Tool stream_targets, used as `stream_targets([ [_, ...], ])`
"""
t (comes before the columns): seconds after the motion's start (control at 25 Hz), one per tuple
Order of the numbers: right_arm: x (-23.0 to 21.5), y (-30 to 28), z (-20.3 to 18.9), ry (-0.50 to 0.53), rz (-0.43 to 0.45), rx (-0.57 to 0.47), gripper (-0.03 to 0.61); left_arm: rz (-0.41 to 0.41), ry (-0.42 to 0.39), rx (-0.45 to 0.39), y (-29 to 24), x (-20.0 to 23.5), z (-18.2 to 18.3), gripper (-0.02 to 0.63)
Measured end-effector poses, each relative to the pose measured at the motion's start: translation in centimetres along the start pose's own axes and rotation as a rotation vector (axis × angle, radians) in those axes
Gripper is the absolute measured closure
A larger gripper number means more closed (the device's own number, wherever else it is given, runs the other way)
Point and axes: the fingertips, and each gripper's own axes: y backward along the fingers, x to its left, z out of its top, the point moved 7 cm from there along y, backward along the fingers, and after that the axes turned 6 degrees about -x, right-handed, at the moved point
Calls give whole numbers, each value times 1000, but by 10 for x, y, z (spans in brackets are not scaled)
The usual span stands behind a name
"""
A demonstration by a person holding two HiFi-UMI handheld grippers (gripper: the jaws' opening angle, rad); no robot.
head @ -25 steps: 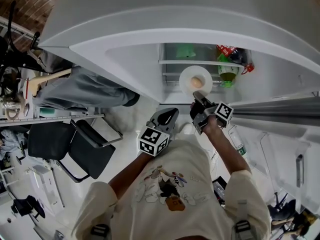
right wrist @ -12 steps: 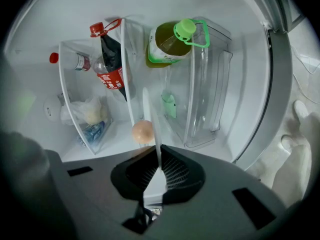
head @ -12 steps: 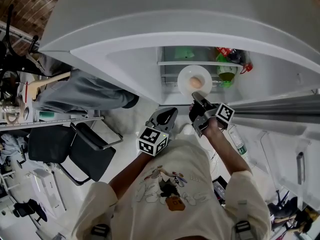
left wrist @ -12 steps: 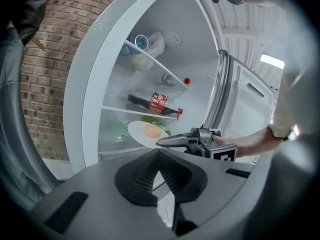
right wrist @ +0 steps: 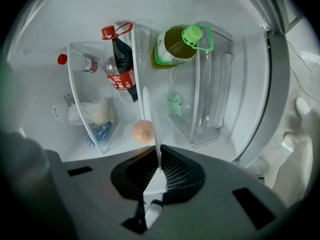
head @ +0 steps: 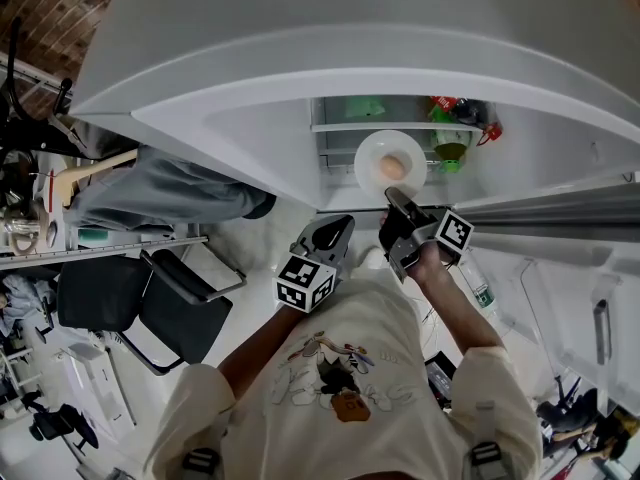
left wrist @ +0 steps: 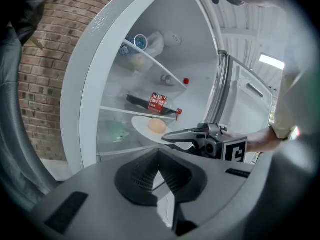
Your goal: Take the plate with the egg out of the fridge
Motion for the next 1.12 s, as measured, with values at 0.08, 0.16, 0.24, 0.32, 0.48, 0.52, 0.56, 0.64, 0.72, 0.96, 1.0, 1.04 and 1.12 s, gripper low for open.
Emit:
stream_targets([
  [0.08,2,3,-1,0,2,-1,555,-2,1,0,0,0,0,604],
  [0.16,4,5,-2,-4,4,-1,555,-3,2,0,0,-1,0,604],
  [0.24,6,7,-3,-7,5,0,555,-2,4,2,0,0,-1,604],
  [0.32,8,9,-4,-9,8,-1,555,-2,5,4,1,0,-1,604],
  [0.48,11,14,-4,-7,14,-3,556,-3,8,3,0,0,-1,604],
  [0.52,11,15,-5,-8,15,-4,555,-4,10,2,0,0,-1,604],
  [0.56,11,16,-5,-9,16,-5,555,-4,11,1,0,1,-1,604],
  [0.64,12,18,-5,-12,19,-8,557,-6,11,0,0,0,0,604],
  [0.72,13,21,-6,-16,19,-10,555,-8,11,-2,0,0,0,604],
  [0.96,15,31,-8,-17,20,-7,555,-8,9,-5,1,-1,0,604],
  [1.0,16,33,-8,-18,23,-8,555,-9,9,-6,1,-1,1,604],
  [1.04,17,35,-8,-20,24,-9,555,-9,7,-8,2,-2,2,604],
  [1.12,19,38,-9,-22,24,-11,555,-11,2,-11,3,-3,4,604],
])
